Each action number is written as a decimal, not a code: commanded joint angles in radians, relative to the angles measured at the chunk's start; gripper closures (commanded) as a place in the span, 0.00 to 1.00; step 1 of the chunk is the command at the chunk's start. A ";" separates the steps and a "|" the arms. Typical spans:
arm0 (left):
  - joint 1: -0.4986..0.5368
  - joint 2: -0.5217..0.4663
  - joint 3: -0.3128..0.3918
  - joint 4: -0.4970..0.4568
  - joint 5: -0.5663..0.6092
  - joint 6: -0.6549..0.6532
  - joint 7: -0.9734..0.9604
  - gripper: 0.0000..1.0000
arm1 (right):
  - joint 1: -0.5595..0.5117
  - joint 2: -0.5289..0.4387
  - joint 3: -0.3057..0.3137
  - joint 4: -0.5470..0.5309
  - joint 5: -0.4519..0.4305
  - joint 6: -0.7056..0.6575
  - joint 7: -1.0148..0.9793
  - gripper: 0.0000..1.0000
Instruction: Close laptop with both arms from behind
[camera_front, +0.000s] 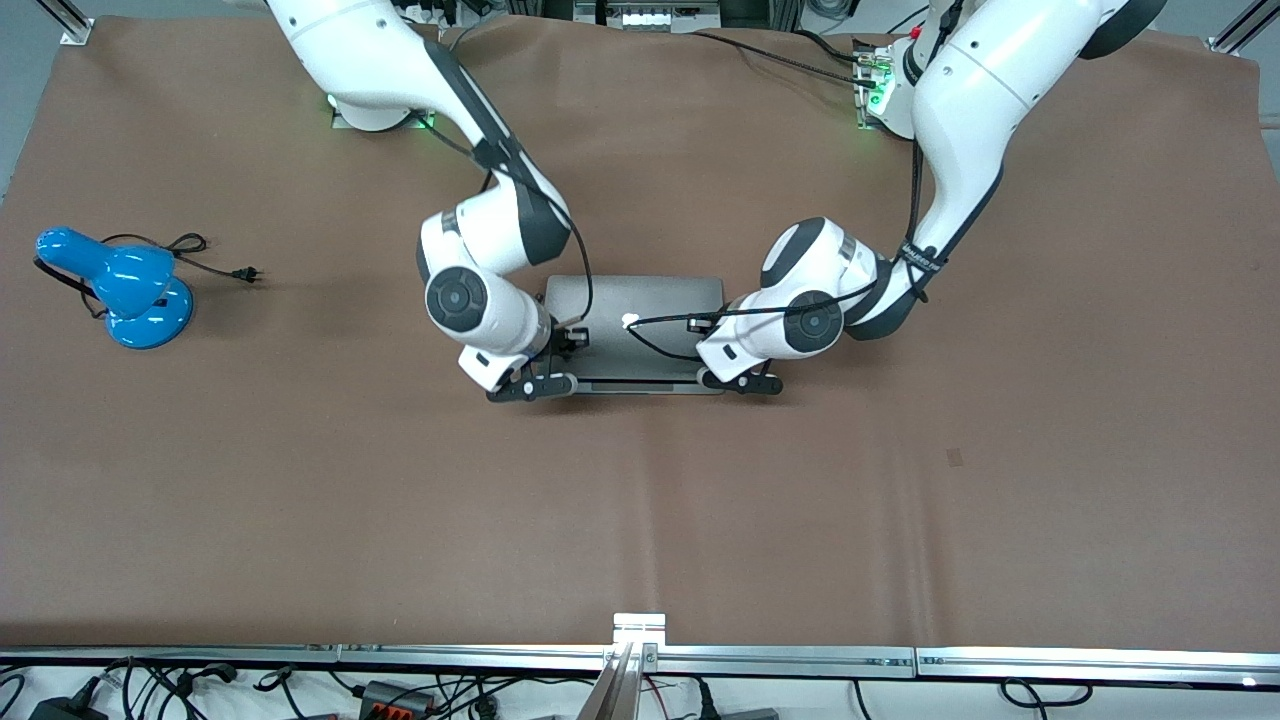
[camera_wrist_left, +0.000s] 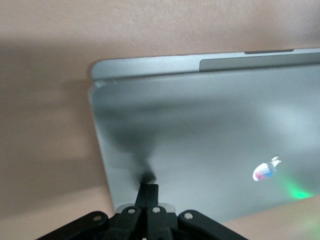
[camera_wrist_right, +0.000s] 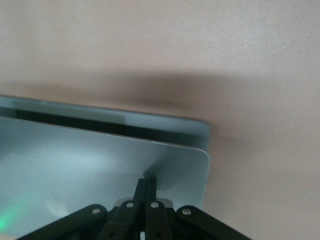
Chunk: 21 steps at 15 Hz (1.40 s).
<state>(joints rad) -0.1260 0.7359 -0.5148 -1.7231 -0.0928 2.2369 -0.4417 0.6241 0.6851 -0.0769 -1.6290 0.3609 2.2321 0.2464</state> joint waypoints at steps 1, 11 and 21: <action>-0.024 0.042 0.010 0.027 0.039 0.042 -0.017 1.00 | -0.003 0.088 -0.003 0.069 -0.025 -0.005 0.014 1.00; -0.055 -0.084 0.075 0.043 0.065 -0.125 -0.063 1.00 | 0.016 0.021 -0.061 0.113 -0.092 -0.060 0.010 1.00; 0.164 -0.519 0.164 0.031 0.065 -0.640 0.038 0.95 | -0.006 -0.269 -0.314 0.159 -0.194 -0.458 -0.131 1.00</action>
<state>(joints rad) 0.0328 0.3447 -0.4200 -1.6495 -0.0440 1.6701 -0.4705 0.6146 0.4415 -0.3467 -1.4826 0.1791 1.8631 0.1401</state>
